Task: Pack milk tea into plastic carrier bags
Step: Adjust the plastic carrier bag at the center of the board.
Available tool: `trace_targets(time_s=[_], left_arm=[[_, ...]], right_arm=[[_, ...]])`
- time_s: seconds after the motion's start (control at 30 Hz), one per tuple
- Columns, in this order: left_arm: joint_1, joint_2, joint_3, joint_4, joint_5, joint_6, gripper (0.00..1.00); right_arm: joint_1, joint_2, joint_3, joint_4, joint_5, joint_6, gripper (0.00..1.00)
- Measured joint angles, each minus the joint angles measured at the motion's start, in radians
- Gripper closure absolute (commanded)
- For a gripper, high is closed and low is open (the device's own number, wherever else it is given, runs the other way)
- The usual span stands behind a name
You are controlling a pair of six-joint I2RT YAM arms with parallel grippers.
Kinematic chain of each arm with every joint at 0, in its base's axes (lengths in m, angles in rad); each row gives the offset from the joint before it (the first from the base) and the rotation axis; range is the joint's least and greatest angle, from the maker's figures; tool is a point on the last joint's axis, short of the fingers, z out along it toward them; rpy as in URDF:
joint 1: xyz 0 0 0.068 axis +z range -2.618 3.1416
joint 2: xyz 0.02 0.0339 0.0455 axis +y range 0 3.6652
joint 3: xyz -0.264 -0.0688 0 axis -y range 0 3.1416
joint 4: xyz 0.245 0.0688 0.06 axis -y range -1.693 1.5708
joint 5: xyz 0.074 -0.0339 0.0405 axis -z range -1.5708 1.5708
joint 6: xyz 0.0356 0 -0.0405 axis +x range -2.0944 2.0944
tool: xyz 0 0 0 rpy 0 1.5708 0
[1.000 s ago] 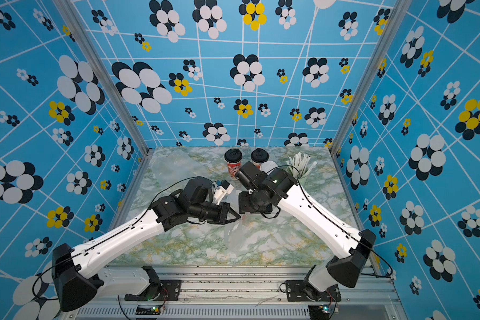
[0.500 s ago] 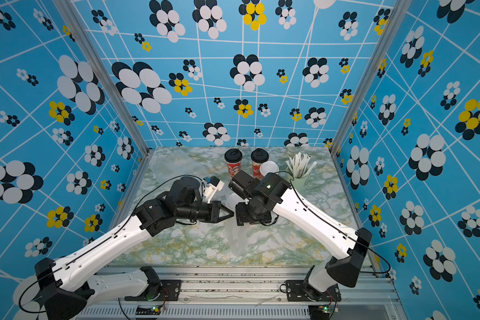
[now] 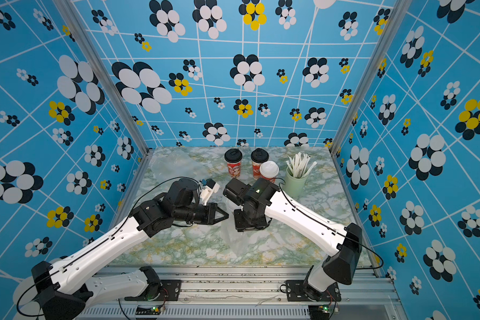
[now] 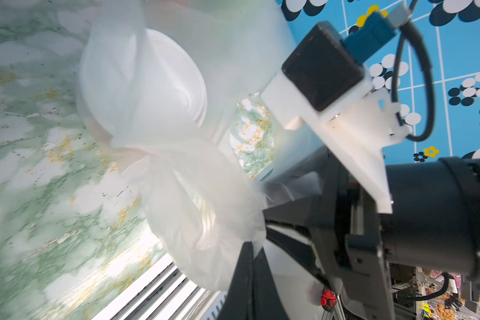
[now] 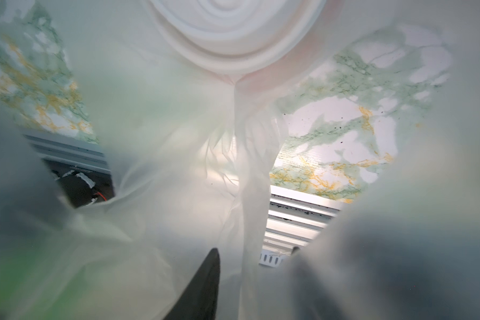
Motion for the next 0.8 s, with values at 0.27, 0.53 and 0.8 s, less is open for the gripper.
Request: trace_targets(time_s=[0.27,0.53,0.8], left_arm=[[0.019,-0.010,0.030,-0.214,-0.081,0.085,1.00],[0.038,-0.010,0.091,-0.350,-0.165,0.137,1.00],[0.048,-0.010,0.107,-0.370,-0.148,0.146,0.82]], right_arm=[[0.000,-0.008,-0.064,-0.053,0.069,0.003,0.98],[0.000,-0.008,-0.073,-0.050,0.114,0.002,1.00],[0.007,-0.027,-0.102,0.011,0.071,0.004,0.68]])
